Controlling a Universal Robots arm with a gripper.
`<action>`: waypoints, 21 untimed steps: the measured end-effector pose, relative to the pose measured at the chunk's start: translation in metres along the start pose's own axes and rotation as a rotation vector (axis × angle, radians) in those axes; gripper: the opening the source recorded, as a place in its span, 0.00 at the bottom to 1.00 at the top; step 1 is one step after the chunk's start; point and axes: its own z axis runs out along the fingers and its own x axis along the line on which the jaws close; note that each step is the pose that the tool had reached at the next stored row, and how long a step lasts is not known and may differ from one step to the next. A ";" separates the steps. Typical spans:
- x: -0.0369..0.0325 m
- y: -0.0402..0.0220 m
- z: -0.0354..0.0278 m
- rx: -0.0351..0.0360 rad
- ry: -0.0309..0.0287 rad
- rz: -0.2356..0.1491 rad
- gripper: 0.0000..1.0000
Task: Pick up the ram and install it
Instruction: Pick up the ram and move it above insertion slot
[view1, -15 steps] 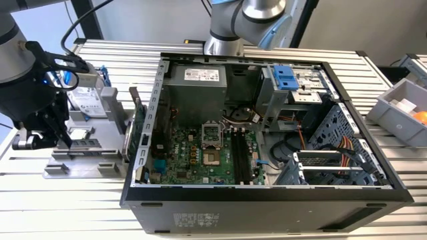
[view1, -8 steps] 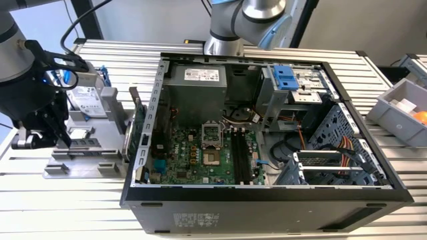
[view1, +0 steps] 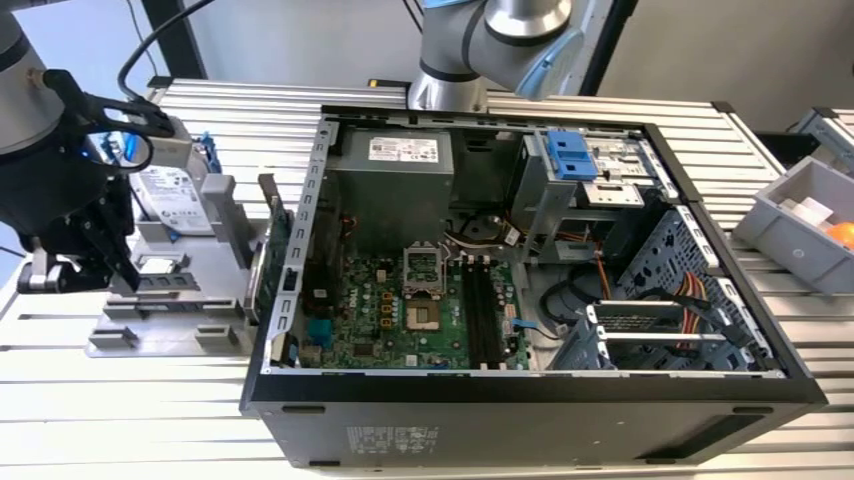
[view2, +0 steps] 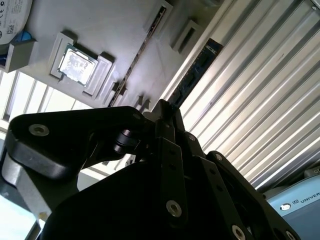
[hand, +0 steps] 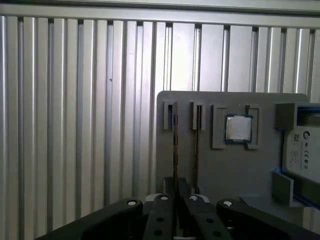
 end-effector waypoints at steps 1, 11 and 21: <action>0.0000 0.0000 -0.0005 0.0005 -0.0004 0.000 0.00; -0.0001 0.0001 -0.0082 0.0004 -0.0003 0.003 0.00; -0.0002 0.0002 -0.0160 0.0004 -0.0003 0.007 0.00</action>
